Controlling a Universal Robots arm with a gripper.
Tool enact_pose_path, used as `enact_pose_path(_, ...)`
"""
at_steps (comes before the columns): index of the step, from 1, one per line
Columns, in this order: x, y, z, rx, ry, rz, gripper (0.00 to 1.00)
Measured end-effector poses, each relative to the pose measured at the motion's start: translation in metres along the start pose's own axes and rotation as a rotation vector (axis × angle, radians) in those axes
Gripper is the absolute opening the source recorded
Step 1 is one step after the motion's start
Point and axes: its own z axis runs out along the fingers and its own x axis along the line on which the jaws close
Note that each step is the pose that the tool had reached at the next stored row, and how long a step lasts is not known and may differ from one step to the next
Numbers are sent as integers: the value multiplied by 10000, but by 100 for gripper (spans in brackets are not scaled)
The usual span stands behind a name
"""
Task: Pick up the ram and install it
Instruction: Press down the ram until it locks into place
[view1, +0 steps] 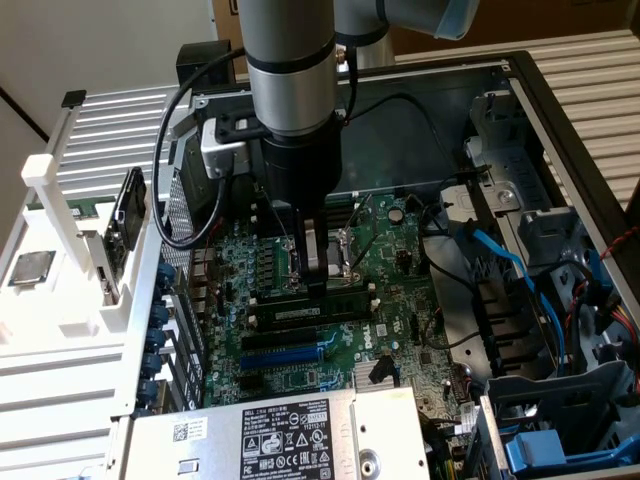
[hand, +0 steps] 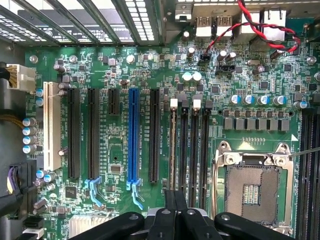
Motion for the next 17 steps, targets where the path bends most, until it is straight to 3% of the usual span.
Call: enact_pose_path(17, -9, 3, 43, 1, -2, -3, 10)
